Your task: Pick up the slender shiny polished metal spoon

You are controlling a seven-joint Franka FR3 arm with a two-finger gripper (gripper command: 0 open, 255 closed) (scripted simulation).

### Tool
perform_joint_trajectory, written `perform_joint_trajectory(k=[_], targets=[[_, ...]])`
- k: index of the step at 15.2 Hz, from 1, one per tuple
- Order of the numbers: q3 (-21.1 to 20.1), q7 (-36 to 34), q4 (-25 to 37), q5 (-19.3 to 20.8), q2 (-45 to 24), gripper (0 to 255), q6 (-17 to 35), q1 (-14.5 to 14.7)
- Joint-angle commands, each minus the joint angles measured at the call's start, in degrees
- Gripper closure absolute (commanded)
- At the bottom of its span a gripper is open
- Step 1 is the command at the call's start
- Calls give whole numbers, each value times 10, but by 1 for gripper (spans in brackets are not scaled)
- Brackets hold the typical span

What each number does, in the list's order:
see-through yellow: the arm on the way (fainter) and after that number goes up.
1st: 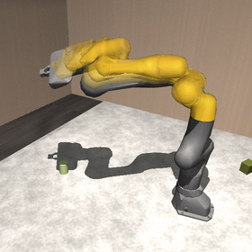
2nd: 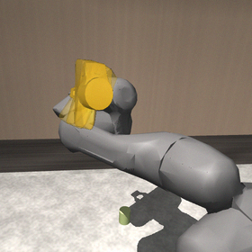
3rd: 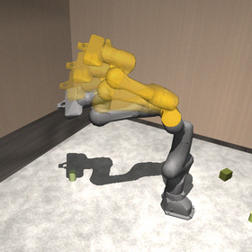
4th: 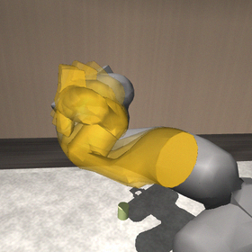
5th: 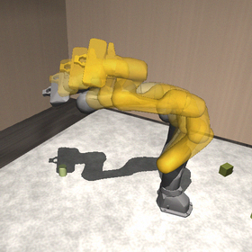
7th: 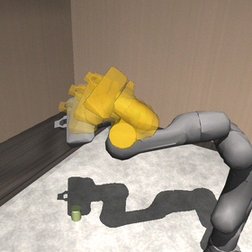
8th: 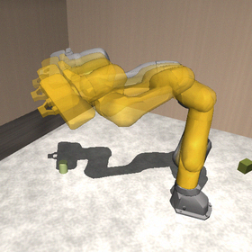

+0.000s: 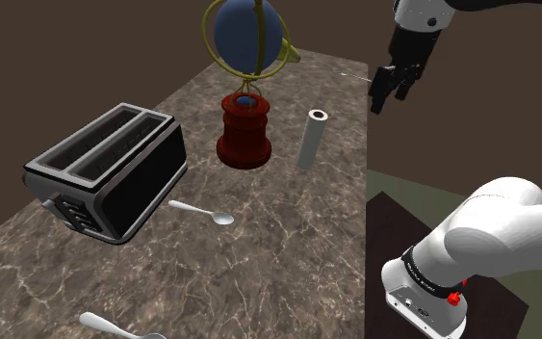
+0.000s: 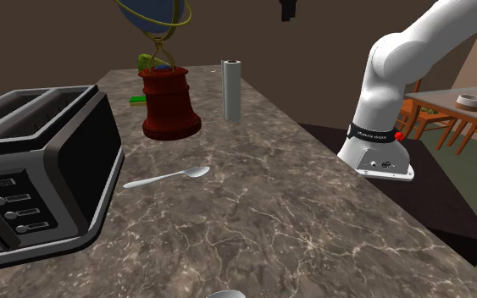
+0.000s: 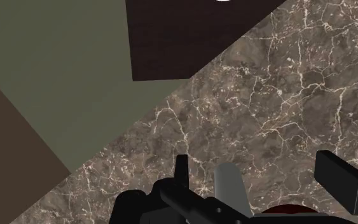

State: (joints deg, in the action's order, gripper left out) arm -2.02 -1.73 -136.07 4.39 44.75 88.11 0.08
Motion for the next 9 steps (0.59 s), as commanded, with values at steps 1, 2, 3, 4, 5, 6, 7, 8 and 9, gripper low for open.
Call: perform_joint_trajectory(k=[1,2,3,4,5,6,7,8,9], targets=[[0,0,0,0,0,0,0,0],[-4,-3,-10,-7,-5,0,18,5],[-9,-7,-19,-14,-11,0,37,10],[-14,-10,-28,-20,-18,0,56,15],[-18,-13,-36,-27,-25,0,75,20],[-23,-16,-43,-33,-34,0,94,25],[-28,-19,-50,-40,-42,0,113,30],[-33,-22,-56,-46,-52,0,132,36],[-38,-24,-62,-52,-62,0,151,41]])
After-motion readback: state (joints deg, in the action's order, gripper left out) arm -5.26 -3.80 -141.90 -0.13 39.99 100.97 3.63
